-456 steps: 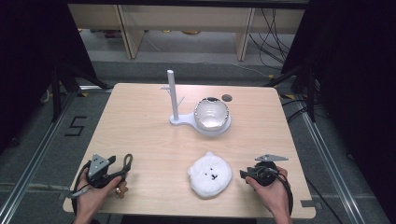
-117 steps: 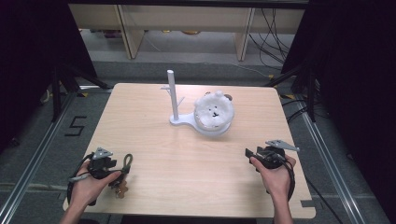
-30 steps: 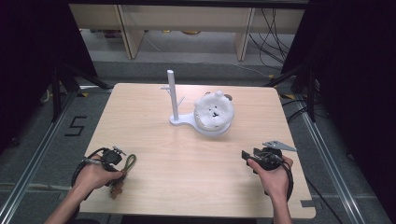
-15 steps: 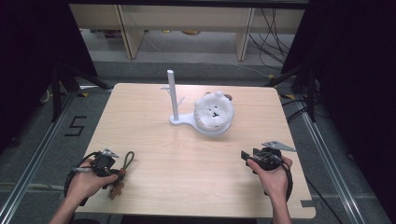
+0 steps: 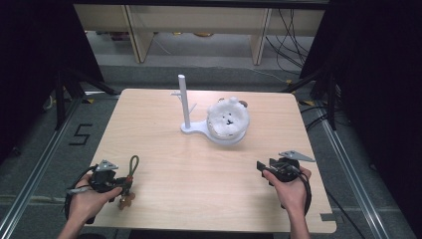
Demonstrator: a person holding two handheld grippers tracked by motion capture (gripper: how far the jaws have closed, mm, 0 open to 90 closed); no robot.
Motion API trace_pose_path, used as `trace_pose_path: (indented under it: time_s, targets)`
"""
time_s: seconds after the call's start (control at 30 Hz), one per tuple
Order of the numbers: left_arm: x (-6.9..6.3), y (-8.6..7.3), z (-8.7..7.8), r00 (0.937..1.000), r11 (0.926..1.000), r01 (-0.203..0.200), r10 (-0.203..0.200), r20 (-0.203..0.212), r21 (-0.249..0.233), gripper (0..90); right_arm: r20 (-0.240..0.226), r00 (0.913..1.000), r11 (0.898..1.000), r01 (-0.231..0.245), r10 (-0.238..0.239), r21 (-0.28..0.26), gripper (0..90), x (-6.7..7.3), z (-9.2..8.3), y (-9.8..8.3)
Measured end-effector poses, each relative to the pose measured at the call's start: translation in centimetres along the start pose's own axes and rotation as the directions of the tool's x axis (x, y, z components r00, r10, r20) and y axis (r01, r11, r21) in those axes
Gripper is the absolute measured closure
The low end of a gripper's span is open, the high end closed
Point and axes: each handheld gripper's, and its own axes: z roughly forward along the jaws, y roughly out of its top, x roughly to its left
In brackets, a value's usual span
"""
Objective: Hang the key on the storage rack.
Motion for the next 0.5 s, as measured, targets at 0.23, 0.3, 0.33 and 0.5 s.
trace_pose_path:
  time_s: [0.23,0.3,0.33,0.5]
  targets:
    - [0.16,-0.05,-0.08,0.9998,0.9980,-0.014,0.014,0.010,-0.062,68.8,-0.001,1.0000,1.000,0.000,0.000,-0.002,44.5,0.02,-0.03,-0.01]
    - [0.10,0.03,-0.06,0.9999,0.9954,-0.005,0.006,0.013,-0.096,68.9,0.012,0.9999,1.000,0.000,0.000,0.002,44.5,0.07,-0.14,0.01]
    - [0.10,0.09,-0.06,0.9999,0.9952,-0.010,0.011,0.011,-0.097,68.8,0.021,0.9997,1.000,0.007,-0.007,0.004,44.5,0.03,-0.11,0.00]
    - [-0.11,0.21,-0.10,0.9999,0.9876,-0.014,0.013,-0.006,-0.157,68.9,0.006,1.0000,1.000,-0.001,0.001,-0.006,44.5,0.06,0.00,-0.04]
